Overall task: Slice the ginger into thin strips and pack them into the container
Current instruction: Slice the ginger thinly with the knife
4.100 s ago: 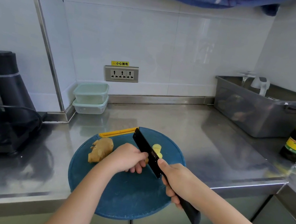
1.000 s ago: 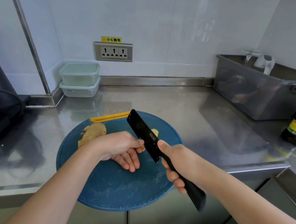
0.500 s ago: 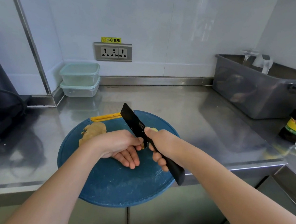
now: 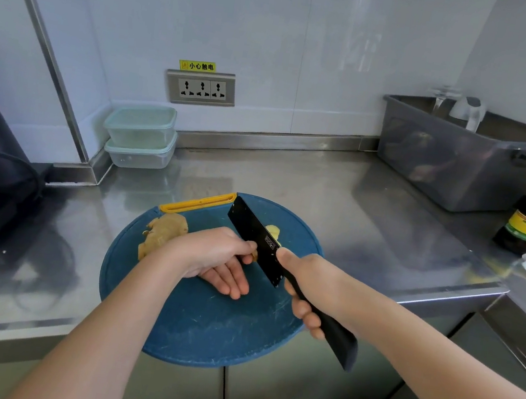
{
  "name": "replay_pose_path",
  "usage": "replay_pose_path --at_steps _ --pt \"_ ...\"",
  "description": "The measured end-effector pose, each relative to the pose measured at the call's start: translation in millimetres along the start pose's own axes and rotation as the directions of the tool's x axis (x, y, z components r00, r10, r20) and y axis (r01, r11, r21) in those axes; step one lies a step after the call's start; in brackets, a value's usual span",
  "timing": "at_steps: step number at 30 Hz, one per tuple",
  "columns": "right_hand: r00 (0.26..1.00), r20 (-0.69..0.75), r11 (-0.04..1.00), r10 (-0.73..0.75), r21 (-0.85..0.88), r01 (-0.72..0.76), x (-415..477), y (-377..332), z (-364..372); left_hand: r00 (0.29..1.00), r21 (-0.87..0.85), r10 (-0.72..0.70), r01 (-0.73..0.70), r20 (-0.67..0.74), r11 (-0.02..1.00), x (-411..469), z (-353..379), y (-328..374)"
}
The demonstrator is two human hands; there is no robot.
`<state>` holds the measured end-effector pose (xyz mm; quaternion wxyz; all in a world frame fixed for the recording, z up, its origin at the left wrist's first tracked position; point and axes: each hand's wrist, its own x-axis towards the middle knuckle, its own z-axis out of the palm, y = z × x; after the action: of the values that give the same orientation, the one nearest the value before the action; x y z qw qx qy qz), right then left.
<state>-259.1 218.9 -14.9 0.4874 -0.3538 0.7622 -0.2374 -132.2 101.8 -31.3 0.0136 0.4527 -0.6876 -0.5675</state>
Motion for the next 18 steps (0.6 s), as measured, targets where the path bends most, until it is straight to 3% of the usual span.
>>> replay_pose_path --at_steps 6,11,15,18 --pt "1.000 0.004 1.000 -0.016 -0.016 0.016 16.0 -20.3 3.0 1.000 -0.008 -0.011 0.011 -0.011 1.000 0.3 0.6 1.3" --pt "0.999 0.002 0.998 -0.053 -0.018 0.053 24.2 -32.9 5.9 0.993 -0.025 -0.025 0.023 -0.114 0.999 -1.1 7.0 2.5" --pt "1.000 -0.007 1.000 -0.030 0.000 0.030 15.1 -20.5 3.1 0.975 -0.062 0.012 -0.027 -0.223 0.998 -5.6 9.3 -2.3" --pt "1.000 0.020 1.000 -0.012 0.008 0.012 2.8 0.5 -4.2 0.977 -0.123 0.028 -0.055 -0.210 0.991 -14.3 4.9 -8.0"
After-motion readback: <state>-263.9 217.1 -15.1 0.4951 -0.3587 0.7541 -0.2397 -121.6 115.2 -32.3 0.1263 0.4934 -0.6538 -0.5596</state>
